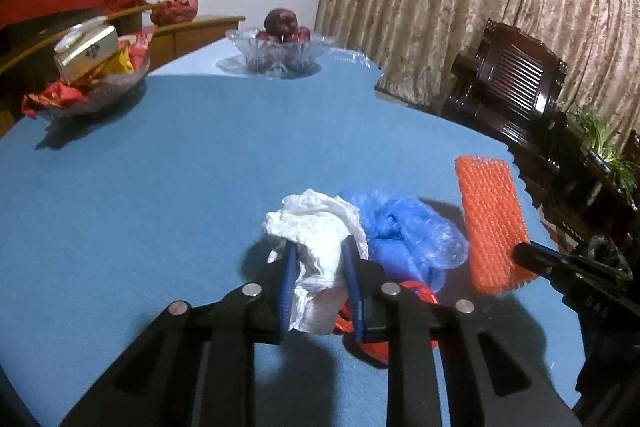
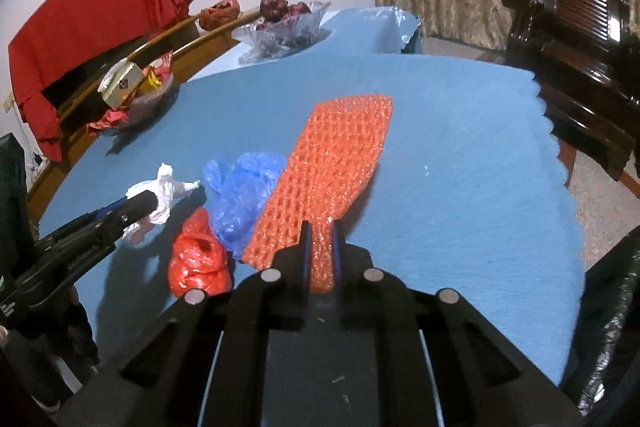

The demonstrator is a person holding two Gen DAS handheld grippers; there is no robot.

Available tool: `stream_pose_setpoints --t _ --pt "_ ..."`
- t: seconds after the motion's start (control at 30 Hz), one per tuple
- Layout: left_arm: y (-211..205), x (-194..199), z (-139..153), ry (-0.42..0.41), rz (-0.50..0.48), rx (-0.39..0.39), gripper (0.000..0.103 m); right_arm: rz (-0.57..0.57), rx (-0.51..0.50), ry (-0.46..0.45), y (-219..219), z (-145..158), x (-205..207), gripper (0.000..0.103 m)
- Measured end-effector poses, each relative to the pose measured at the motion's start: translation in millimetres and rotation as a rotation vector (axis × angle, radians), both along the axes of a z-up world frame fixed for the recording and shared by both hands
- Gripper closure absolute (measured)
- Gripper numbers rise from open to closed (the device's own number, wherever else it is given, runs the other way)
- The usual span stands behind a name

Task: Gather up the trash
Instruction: 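Carry the orange net and white tissue over the bin and open both grippers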

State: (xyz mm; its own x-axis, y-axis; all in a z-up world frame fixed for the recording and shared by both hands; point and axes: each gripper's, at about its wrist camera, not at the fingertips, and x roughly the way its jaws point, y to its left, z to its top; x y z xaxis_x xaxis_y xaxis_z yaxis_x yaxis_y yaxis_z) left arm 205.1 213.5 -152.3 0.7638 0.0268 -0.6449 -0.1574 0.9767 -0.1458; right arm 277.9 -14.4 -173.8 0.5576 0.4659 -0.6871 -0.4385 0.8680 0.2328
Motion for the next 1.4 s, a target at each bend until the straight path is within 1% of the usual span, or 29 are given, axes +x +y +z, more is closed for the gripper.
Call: stream_pose_setpoints --t 0.27,0.37,0.5,0.7,0.87,1.0,1.23,1.4 --pt "-12.6 -20.2 2.5 -0.004 -0.014 0.025 0.08 -0.016 -0.042 0.007 -6.9 -3.7 -5.8 0.094" --pt "-18.5 -26.4 3.2 -0.001 -0.022 0.025 0.08 -0.02 -0.042 -0.003 -12.7 0.7 -10.4 0.094" --pt "-26.7 -36.3 13.2 -0.023 -0.041 0.035 0.08 -0.023 -0.054 -0.04 -21.3 14.7 -20.4 0.094" --pt "-45.9 -49.0 33.0 -0.06 -0.077 0.051 0.08 -0.037 -0.04 -0.075 -37.7 34.3 -38.3 0.094" --pt "-59.9 -56.9 50.5 -0.086 -0.109 0.049 0.08 -0.046 -0.016 -0.1 -54.4 53.7 -56.8 0.094" --pt "-72.4 -64.0 66.2 -0.113 -0.14 0.048 0.08 -0.056 -0.018 -0.127 -66.8 69.0 -70.2 0.094" --pt "-100.2 -75.8 85.2 -0.15 -0.193 0.04 0.08 -0.092 -0.024 -0.179 -100.2 94.8 -97.4 0.094" --pt "-131.9 -80.6 95.8 -0.175 -0.253 0.044 0.08 -0.143 -0.031 -0.204 -133.4 107.8 -117.5 0.094"
